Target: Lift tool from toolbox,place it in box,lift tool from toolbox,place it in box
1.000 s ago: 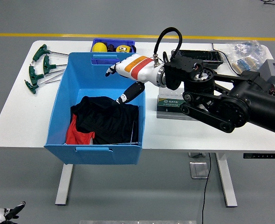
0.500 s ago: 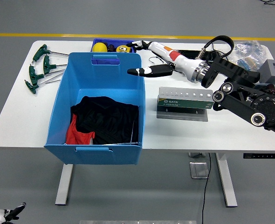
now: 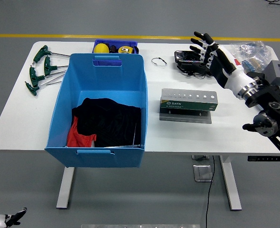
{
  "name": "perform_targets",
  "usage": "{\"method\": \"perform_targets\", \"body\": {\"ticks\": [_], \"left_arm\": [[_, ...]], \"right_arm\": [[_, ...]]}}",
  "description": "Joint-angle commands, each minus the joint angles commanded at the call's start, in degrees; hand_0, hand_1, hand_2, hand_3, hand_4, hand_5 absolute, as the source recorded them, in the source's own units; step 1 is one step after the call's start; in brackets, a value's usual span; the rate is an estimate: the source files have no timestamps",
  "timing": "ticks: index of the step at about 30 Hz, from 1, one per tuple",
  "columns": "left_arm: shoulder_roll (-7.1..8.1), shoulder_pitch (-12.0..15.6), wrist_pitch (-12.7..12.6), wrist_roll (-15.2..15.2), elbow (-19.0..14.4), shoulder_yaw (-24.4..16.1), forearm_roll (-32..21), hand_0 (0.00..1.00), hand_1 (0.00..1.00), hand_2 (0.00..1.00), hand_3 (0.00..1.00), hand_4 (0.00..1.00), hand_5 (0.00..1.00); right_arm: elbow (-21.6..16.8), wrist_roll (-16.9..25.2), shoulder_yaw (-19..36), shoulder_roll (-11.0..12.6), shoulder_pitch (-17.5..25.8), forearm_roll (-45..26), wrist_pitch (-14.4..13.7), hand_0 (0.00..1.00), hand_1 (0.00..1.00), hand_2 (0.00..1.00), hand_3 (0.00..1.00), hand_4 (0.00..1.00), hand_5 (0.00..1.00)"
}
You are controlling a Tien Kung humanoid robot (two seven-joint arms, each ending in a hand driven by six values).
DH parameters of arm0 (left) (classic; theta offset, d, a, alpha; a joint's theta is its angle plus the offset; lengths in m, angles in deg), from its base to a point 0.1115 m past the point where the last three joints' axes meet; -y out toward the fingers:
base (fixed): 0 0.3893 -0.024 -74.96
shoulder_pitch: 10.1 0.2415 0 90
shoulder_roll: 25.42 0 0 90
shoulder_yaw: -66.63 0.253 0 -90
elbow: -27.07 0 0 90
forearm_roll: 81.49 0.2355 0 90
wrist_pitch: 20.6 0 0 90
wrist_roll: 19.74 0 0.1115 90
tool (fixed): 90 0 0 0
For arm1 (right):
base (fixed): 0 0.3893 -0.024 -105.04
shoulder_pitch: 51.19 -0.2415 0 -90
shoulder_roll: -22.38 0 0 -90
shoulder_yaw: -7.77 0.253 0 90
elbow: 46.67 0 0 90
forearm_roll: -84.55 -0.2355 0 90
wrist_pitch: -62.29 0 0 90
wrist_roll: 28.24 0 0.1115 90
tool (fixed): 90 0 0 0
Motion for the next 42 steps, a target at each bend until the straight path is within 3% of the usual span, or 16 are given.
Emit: {"method": "perform_targets", "body": {"ticks": [5,11,17,19,26,42], "left_arm": [[-0.11,0.0,0.0,-0.1,0.0,0.0,0.0,0.592,0.509,0.669,0.684,0.748,0.685],[-0.27,0.1,0.2,-0.1,0.0,0.3,0.0,0.597,0.510,0.670,0.683,0.748,0.687],[-0.42,0.2,0.3,0.0,0.0,0.6,0.0,0.605,0.517,0.674,0.684,0.747,0.686],[-0.44,0.2,0.4,0.1,0.0,0.8,0.0,0.605,0.517,0.674,0.684,0.747,0.686],[-0.54,0.2,0.4,-0.2,0.0,1.3,-0.7,0.623,0.531,0.681,0.684,0.748,0.689],[-0.96,0.4,1.0,-0.3,0.0,0.8,-0.3,0.638,0.569,0.685,0.688,0.747,0.688]], "right_arm": [[-1.4,-1.6,8.2,1.6,6.5,2.0,0.8,0.941,0.870,0.878,0.883,0.998,0.915],[-3.7,-2.7,16.7,1.8,13.8,7.2,1.7,0.928,0.863,0.881,0.878,0.998,0.931],[-5.5,-4.0,23.6,-0.9,19.8,10.5,2.8,0.921,0.861,0.881,0.880,0.998,0.938],[-6.2,-6.3,26.7,-2.6,21.3,12.8,3.0,0.921,0.861,0.881,0.880,0.998,0.938],[-7.3,-9.0,36.1,-7.3,24.0,16.6,4.4,0.898,0.850,0.876,0.870,0.998,0.954],[-7.1,-9.1,40.1,-10.1,27.2,18.1,4.7,0.889,0.841,0.863,0.857,0.998,0.964]]}}
